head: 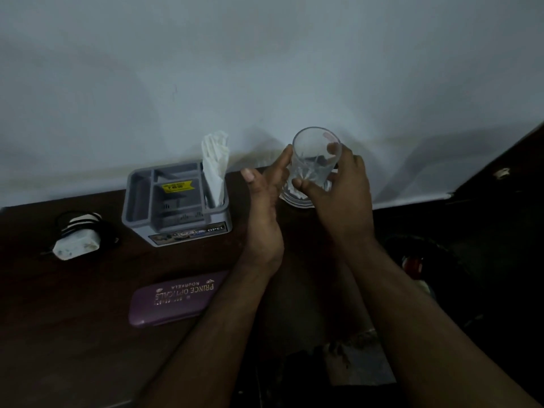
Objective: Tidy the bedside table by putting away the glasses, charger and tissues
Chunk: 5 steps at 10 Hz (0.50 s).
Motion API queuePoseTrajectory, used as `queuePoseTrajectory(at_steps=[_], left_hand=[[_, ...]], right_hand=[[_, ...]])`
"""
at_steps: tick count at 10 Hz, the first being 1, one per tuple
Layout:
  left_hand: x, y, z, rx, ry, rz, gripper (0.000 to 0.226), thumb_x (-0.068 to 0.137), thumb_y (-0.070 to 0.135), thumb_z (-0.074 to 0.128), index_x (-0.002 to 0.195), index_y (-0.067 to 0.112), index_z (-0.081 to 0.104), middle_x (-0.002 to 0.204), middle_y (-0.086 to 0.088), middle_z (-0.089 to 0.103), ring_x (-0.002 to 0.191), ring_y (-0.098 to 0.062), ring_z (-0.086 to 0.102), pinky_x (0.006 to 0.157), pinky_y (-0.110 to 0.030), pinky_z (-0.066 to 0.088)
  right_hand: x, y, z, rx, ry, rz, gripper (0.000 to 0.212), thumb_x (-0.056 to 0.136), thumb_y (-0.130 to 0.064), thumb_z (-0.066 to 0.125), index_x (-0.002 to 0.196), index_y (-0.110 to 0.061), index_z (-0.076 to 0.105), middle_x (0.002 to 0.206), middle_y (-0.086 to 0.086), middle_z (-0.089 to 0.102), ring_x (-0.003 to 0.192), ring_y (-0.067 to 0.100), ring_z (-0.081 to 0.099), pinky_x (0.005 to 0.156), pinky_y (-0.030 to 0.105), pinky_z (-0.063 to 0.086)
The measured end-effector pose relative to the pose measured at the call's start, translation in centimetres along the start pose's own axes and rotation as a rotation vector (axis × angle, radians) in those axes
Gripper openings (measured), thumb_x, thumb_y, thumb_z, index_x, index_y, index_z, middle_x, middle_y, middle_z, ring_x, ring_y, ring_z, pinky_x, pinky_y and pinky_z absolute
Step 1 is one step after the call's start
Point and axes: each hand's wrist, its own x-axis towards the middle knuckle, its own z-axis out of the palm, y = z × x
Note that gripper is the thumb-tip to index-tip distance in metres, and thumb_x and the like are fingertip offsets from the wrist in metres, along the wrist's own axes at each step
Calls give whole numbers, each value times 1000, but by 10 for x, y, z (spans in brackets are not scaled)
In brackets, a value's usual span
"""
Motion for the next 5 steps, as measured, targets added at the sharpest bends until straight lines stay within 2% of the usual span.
queuePoseTrajectory(at_steps=[2, 3, 4, 5], left_hand=[[0, -1, 3, 9, -14, -15, 86, 92, 55, 1, 153, 7, 40, 157, -6, 47, 148, -16, 41, 124, -30, 28], [-2, -2, 3, 76, 9, -14, 86, 92, 56, 1, 154, 12, 40, 160, -3, 44, 150, -13, 37, 128, -35, 20], [-4, 0, -1, 124, 26, -35, 79, 102, 47, -7, 151, 13, 45, 158, -4, 46, 149, -13, 38, 128, -37, 19], [-13, 6, -4, 187, 3, -12, 89, 94, 67, 0, 149, 16, 49, 155, -1, 50, 146, -11, 42, 127, -41, 22]], right_hand=[[2, 2, 3, -45, -29, 6, 80, 82, -36, 81, 148, -19, 39, 136, 6, 48, 121, 23, 58, 95, 30, 46], [1, 2, 2, -43, -57, 5, 80, 83, -31, 81, 150, -17, 38, 136, 8, 48, 123, 25, 57, 94, 28, 43], [-5, -6, -3, -47, -77, 11, 82, 86, -30, 79, 152, -13, 34, 141, 10, 42, 129, 28, 53, 102, 31, 44], [-12, -14, -10, -69, 23, -18, 86, 88, -31, 77, 155, -8, 29, 148, 12, 35, 137, 29, 45, 108, 36, 43]])
